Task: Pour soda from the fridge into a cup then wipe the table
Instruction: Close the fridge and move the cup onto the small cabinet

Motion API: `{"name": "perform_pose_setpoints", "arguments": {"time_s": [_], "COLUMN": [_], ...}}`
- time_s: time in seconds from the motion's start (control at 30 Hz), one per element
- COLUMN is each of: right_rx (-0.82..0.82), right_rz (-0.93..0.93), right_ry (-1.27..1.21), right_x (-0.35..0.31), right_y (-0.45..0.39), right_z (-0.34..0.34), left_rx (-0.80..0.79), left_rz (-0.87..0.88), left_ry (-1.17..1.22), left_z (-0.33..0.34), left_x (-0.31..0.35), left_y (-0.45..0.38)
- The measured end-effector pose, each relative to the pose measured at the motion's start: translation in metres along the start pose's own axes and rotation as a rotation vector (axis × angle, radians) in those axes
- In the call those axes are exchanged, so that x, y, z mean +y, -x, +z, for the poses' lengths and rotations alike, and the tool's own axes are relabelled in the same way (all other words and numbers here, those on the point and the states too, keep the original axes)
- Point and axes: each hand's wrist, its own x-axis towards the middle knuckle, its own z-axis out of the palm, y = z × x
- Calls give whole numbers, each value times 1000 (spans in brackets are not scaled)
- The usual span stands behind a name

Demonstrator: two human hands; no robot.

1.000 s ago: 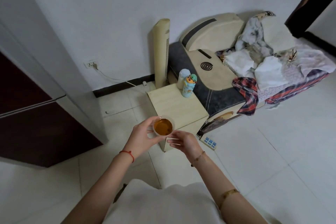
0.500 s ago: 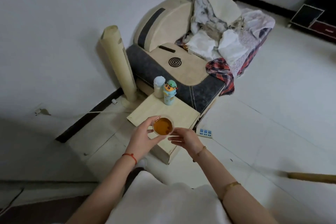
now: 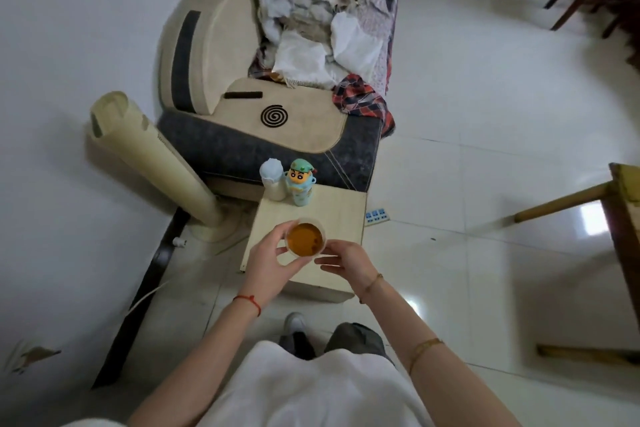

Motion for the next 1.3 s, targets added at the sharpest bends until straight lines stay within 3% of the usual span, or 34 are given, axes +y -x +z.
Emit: {"name": "perform_pose_setpoints", "arguments": {"time_s": [0.67,0.97,1.3], "right_rx": [146,173,204], "right_rz": [84,176,138], "right_ry": [-87,-139,-72], "right_x": [7,65,135], "right_y": [-134,-219,-290], "right_z": [9,-14,-29], "left_rx": [-120,-160,-124], "left_rz": [-52,-185,-198], "left_ry": [100,198,186], "left_z": [16,75,130], "left_x": [-84,-173,-270], "left_y": [-118,-156,-172]}}
